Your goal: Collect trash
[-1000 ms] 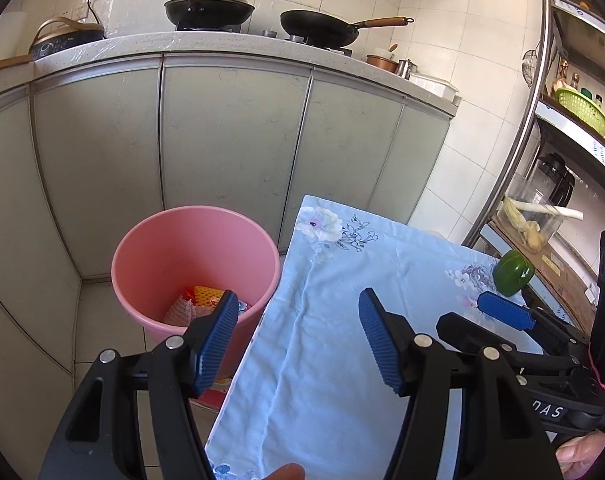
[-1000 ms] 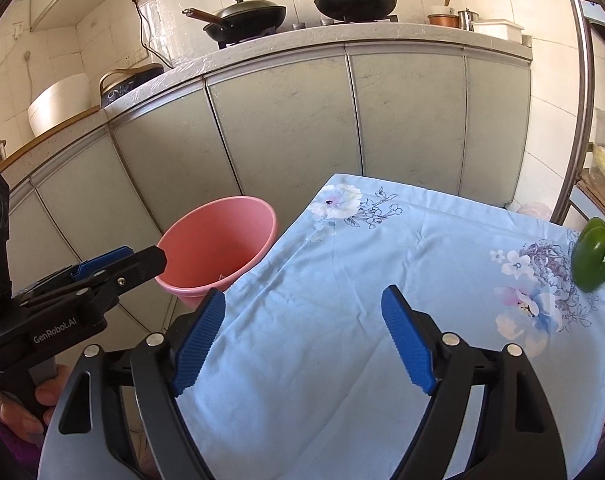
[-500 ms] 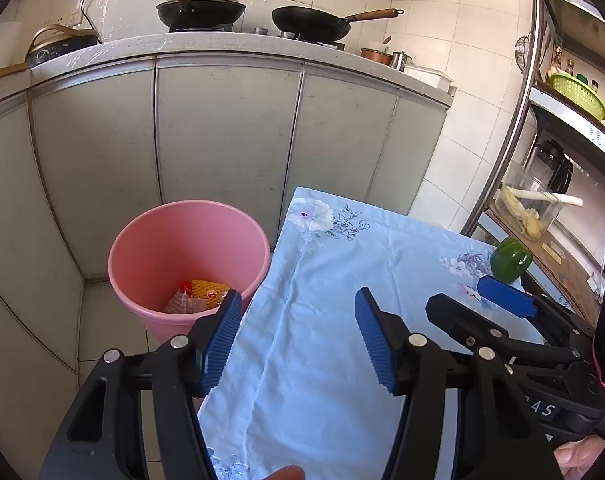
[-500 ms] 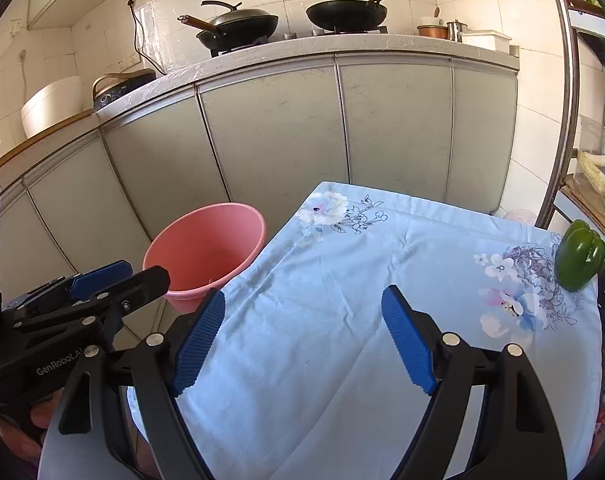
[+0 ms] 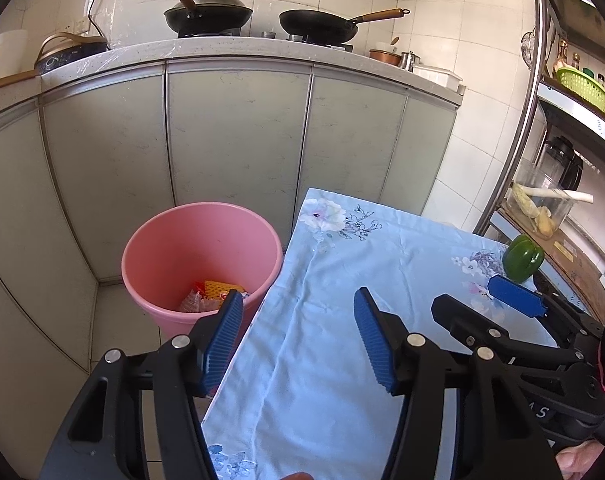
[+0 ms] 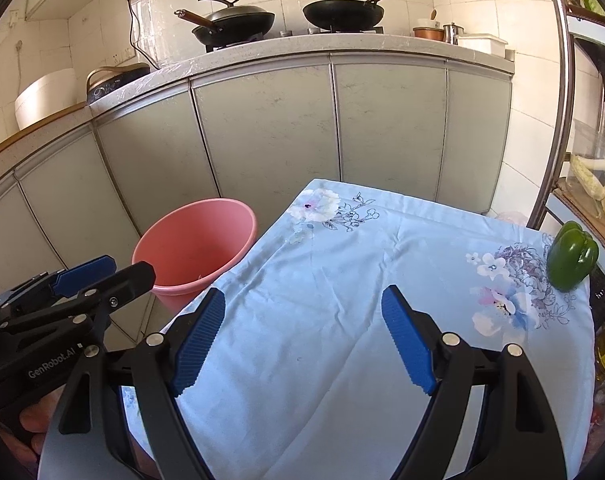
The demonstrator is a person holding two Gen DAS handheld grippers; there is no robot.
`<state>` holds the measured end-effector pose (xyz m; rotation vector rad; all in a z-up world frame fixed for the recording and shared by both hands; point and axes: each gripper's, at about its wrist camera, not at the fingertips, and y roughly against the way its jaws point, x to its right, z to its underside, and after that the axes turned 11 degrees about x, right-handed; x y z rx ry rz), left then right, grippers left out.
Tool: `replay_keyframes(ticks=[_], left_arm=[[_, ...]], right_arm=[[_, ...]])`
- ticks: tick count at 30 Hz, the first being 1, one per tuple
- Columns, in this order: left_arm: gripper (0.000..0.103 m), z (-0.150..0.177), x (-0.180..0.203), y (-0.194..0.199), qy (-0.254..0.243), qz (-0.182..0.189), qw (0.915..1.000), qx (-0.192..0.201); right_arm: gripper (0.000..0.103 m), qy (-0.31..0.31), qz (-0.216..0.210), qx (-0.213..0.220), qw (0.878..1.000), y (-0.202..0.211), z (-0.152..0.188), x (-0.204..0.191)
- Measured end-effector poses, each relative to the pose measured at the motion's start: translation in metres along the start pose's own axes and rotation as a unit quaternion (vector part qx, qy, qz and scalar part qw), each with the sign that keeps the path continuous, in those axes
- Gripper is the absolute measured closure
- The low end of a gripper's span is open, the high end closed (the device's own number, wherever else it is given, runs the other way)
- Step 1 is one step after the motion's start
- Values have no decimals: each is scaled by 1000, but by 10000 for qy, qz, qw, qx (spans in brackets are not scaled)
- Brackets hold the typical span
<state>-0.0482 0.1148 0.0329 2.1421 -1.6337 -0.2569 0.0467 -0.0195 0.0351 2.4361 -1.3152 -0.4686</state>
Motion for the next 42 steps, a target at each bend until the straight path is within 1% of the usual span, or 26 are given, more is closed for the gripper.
replay_keyframes(ticks=[14,42], left_arm=[[46,0,-5,1,-32,-88,9999,63],[48,1,-8,0,-23,-84,10000,40]], right_arm=[[22,90,32,-79,9999,-4,3,-3],[22,112,-4,-116,9999,-6,5,-6]])
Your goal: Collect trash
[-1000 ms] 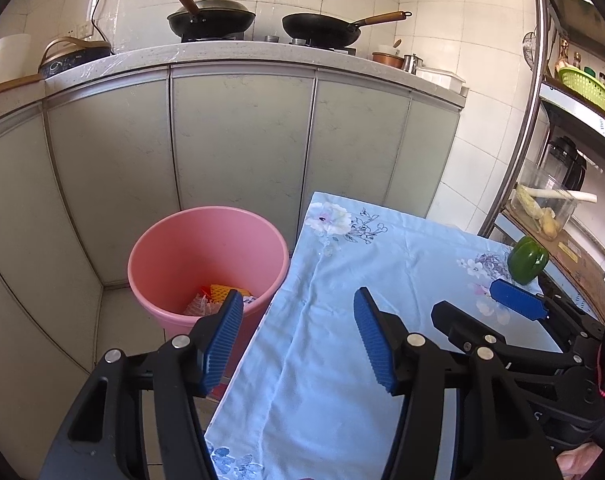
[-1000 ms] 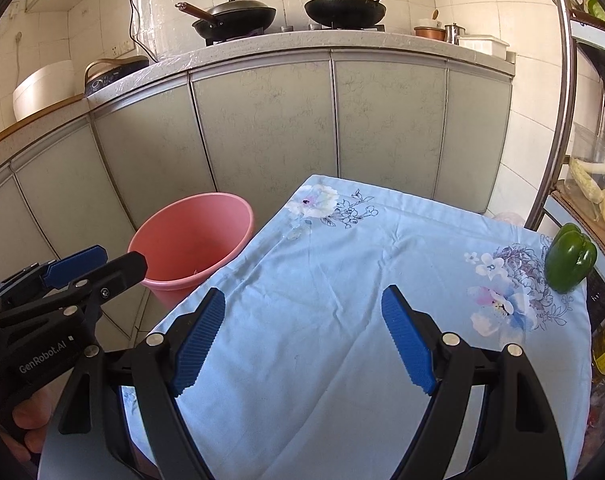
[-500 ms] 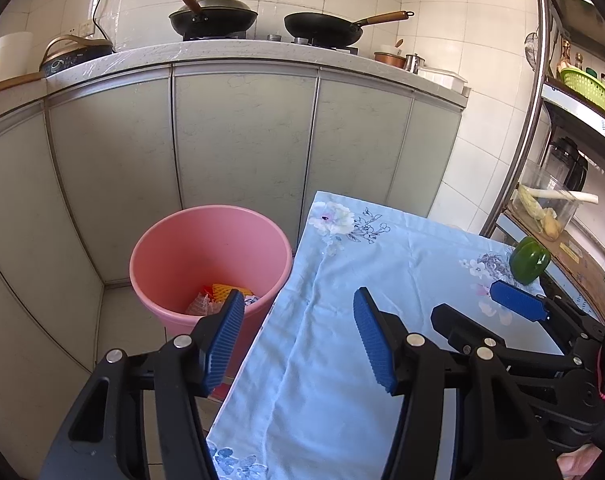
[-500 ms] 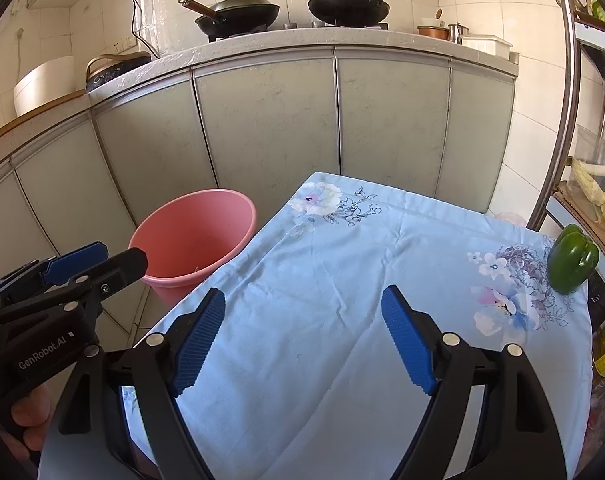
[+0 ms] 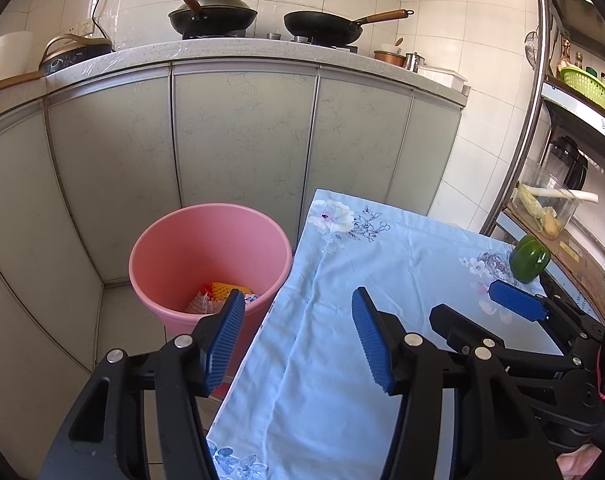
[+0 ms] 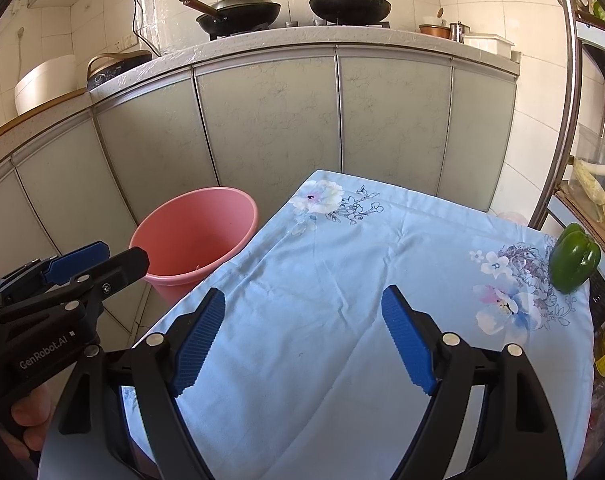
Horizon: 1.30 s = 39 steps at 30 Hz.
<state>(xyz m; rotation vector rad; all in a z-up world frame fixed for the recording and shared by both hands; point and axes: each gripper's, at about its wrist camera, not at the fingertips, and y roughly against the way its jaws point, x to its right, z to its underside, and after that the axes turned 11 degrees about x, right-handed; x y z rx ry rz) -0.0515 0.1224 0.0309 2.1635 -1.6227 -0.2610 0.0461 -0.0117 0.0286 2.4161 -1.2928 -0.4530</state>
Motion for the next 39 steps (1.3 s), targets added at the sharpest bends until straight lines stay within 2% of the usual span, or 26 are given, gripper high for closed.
replay_keyframes(ticks=[39], left_arm=[[50,4,1,0,-5,3,10000,-13]], right_arm=[[22,3,-8,-21,10000,-1,3,-2]])
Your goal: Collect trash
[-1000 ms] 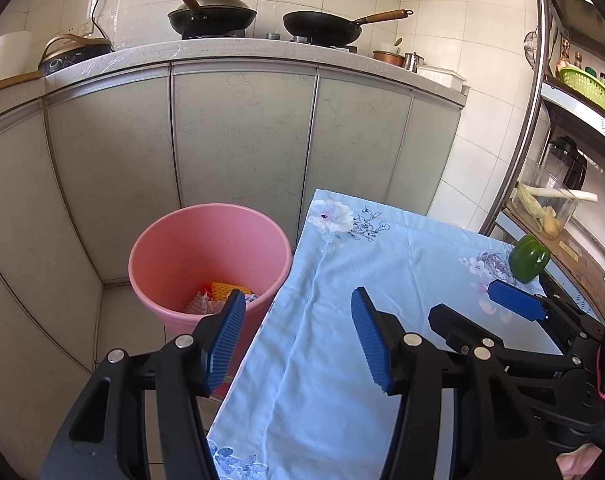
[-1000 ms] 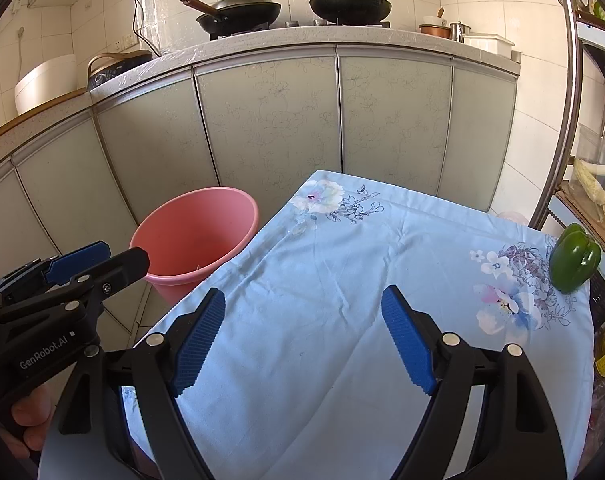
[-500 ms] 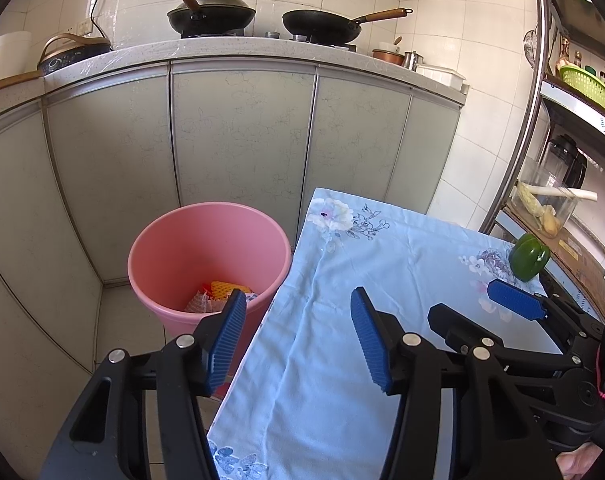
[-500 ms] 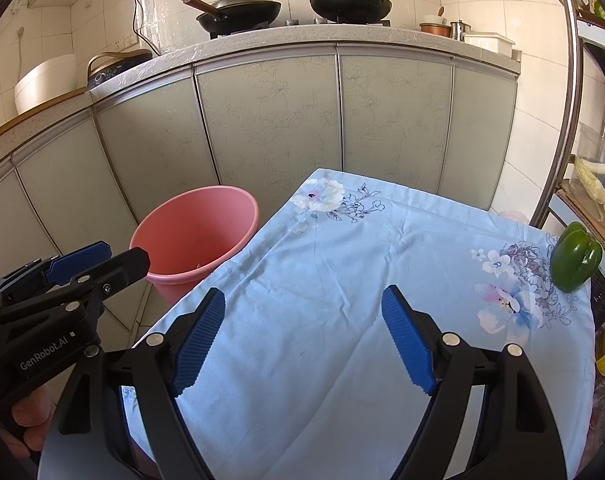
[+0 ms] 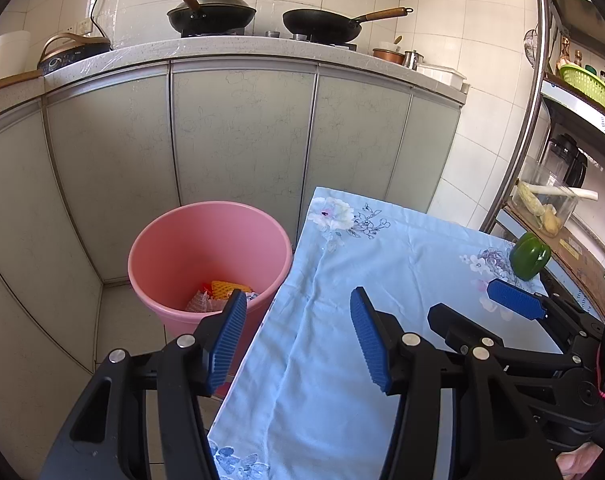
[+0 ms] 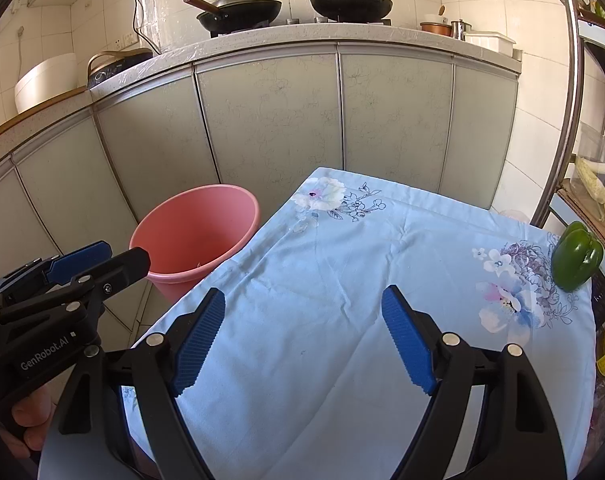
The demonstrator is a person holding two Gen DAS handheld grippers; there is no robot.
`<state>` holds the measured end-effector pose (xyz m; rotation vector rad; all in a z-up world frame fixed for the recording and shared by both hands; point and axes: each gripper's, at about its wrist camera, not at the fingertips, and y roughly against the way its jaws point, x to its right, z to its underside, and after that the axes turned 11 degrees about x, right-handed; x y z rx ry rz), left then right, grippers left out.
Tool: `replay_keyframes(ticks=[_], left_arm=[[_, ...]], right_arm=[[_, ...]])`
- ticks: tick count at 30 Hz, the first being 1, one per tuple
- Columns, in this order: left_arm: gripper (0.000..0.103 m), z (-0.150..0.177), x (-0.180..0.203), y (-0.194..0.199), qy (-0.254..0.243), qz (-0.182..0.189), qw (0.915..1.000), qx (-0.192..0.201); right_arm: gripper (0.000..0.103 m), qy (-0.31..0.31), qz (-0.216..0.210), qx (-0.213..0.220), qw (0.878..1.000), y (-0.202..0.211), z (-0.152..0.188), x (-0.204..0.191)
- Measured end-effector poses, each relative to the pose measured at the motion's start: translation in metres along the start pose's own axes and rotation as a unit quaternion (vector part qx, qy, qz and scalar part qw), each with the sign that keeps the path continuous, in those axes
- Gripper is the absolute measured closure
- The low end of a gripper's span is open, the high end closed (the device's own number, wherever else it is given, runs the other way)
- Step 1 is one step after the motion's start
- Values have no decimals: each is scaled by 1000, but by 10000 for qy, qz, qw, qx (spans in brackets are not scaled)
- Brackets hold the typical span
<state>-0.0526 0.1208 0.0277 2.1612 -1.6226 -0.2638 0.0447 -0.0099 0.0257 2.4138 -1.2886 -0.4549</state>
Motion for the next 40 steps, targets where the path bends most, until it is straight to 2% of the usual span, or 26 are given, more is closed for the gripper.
replay_keyframes(ticks=[29,40], left_arm=[[50,4,-1,-5,-38,1,10000,-1],[50,3,-2,-9,-11,10,9999,-120]], right_arm=[[22,-11,-26,-79,10000,-6,2,2],[22,-24,-31,-115,9999,-8,4,3]])
